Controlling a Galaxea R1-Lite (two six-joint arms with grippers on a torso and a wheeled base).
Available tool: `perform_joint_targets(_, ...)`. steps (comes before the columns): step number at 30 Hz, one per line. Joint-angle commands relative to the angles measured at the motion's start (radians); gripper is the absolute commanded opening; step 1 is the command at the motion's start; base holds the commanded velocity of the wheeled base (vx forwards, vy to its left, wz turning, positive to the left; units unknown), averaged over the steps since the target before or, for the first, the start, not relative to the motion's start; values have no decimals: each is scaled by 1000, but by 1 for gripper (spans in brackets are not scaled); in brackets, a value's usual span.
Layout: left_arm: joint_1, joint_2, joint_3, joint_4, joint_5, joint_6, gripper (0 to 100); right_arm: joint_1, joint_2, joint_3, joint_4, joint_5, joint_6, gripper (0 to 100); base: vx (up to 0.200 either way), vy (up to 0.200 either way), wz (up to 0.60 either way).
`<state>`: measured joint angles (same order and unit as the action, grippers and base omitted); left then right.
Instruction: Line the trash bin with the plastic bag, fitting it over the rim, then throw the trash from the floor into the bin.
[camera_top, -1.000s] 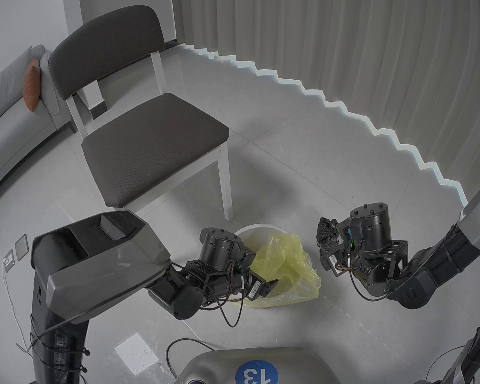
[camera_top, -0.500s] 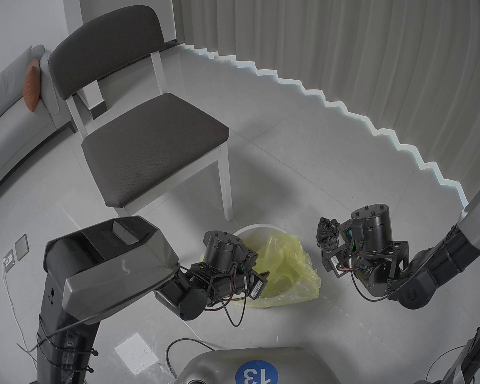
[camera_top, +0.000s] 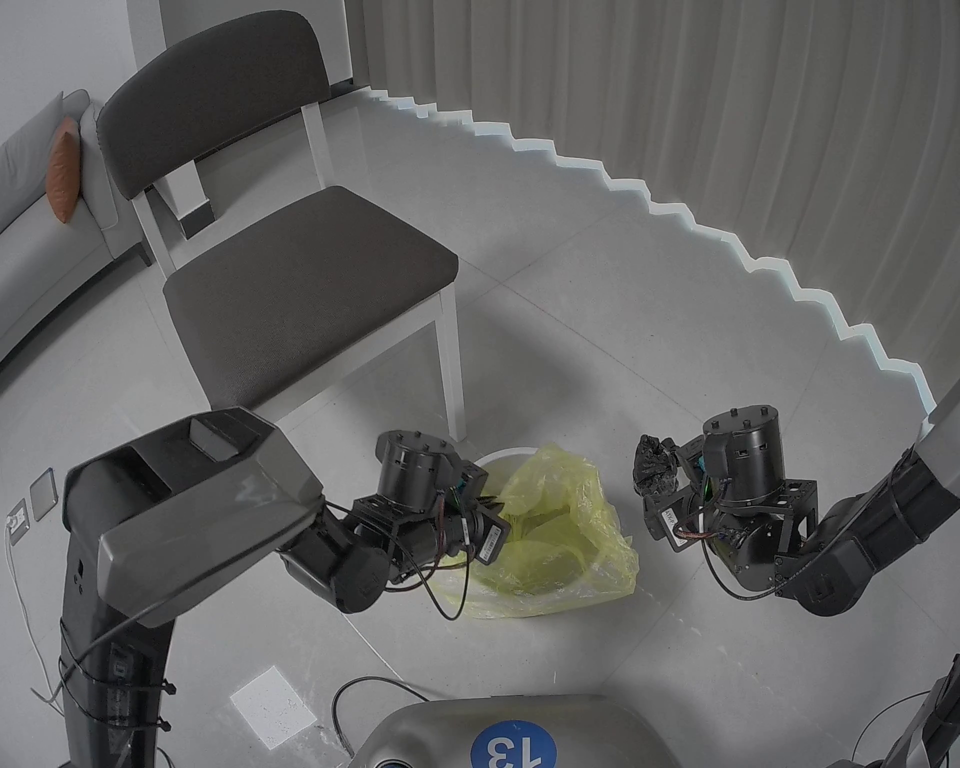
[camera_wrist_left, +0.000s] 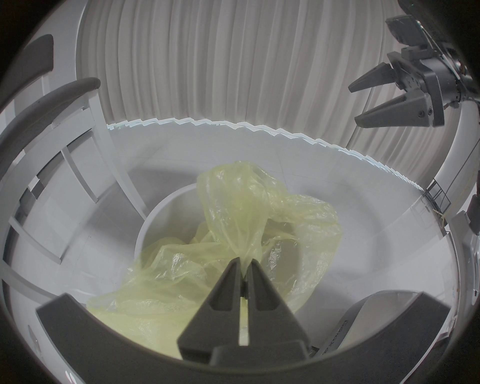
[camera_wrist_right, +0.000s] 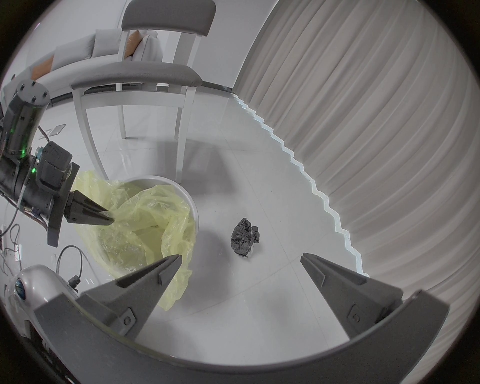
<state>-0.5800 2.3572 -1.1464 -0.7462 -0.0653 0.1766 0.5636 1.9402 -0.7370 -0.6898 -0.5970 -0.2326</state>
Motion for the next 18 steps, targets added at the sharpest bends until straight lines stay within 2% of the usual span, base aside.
perform_joint_targets(1,40,-46,-21,5,-4,0,0,-1,8,-12,-1,0,-2,100,0,0,0)
perform_joint_targets(18,100,-18,-204,62,-16,-2,0,-1,3,-12,1,0,-14,100,0,0,0)
